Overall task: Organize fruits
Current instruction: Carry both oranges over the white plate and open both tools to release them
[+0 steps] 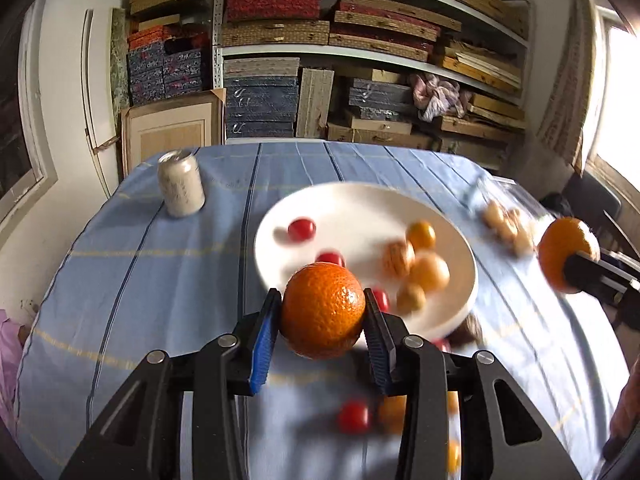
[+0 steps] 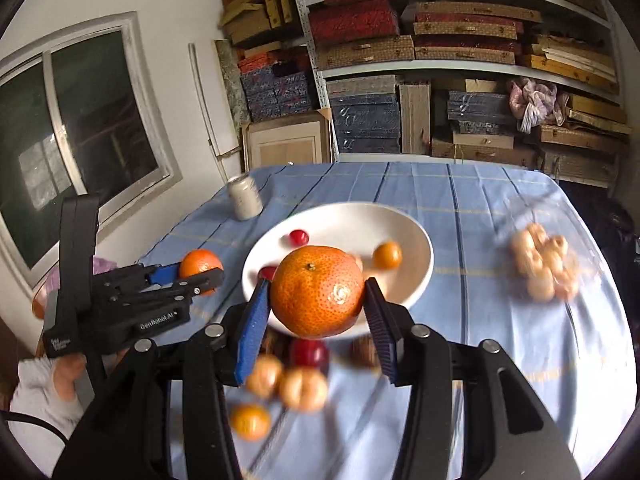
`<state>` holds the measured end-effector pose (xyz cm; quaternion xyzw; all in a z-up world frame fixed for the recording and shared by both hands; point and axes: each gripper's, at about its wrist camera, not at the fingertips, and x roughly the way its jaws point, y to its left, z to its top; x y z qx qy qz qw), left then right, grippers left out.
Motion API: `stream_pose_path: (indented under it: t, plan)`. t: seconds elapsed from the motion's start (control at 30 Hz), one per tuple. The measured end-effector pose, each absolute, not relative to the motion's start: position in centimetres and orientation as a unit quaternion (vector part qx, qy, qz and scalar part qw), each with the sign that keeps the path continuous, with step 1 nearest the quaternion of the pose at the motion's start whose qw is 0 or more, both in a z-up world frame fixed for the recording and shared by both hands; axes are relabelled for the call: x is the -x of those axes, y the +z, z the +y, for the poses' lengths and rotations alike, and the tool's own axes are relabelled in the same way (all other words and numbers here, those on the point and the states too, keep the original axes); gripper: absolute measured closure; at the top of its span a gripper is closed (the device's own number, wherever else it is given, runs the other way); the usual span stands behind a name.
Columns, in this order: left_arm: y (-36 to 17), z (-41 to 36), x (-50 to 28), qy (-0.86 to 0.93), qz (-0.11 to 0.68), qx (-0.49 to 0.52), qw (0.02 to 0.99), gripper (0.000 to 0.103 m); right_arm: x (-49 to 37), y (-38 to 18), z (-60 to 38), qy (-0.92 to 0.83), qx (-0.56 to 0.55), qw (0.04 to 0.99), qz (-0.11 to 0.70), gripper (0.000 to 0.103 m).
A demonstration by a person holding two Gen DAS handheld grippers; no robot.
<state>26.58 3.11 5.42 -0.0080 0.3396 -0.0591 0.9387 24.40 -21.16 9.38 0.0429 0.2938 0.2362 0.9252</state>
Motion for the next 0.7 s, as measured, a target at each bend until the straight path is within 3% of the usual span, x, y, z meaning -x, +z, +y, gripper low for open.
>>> stream_pose_path:
  t: [0.4, 0.7]
  plan:
    - [1.3, 0.4, -39.5, -0.056, 0.412, 0.004, 0.910, 0.062, -35.1, 2.7, -16.5, 0.240, -0.014, 0.900, 0.364, 0.057]
    - [0.3, 0.8, -41.4, -0.052, 0.419, 0.009, 0.906, 0.061, -36.3, 1.3, -14.8, 0.255, 0.021, 0.893, 0.370, 0.055]
